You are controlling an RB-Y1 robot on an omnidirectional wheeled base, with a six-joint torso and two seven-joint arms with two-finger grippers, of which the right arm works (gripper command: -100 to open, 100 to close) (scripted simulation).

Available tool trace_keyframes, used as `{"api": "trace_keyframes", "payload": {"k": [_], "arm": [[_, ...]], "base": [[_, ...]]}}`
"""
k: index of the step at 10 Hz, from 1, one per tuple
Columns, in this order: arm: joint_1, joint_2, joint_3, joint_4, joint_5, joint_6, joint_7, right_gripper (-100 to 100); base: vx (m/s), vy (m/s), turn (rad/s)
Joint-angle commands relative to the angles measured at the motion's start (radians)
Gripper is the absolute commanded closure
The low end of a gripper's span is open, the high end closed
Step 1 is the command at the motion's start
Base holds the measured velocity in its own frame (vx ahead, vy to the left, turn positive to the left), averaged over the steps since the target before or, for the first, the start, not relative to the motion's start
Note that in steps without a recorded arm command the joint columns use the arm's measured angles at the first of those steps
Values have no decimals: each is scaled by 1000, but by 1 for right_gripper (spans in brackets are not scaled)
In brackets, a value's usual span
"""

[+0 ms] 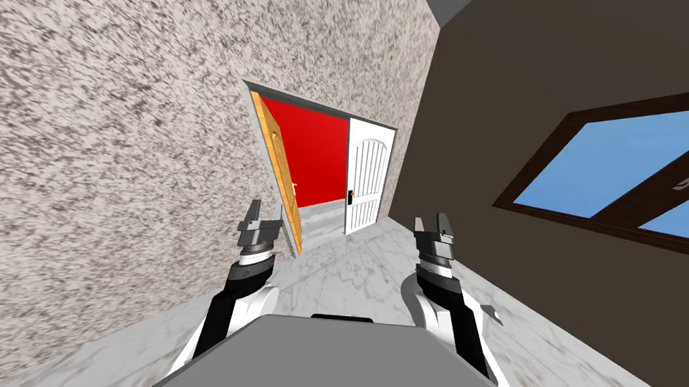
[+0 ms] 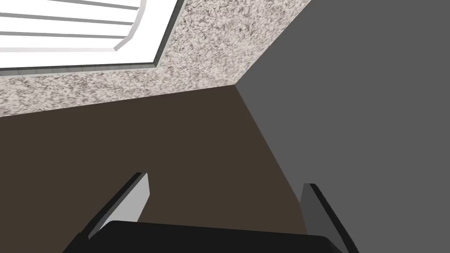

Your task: Push the door open

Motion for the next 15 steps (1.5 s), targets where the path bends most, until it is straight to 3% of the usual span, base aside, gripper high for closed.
{"api": "trace_keyframes", "payload": {"k": [1,6,9,10,15], "arm": [[0,-11,15,14,-1,5,2,-100],[-2,-41,67,61,-5,20,11,-100],[-3,-69,132,119,-9,40,21,-100],[-4,-72,140,127,-10,43,22,-100],[-6,-107,245,222,-17,75,39,-100]], "base": [[122,-23,14],[238,-31,23],[274,-59,36],[233,-74,36],[212,-65,40]]}}
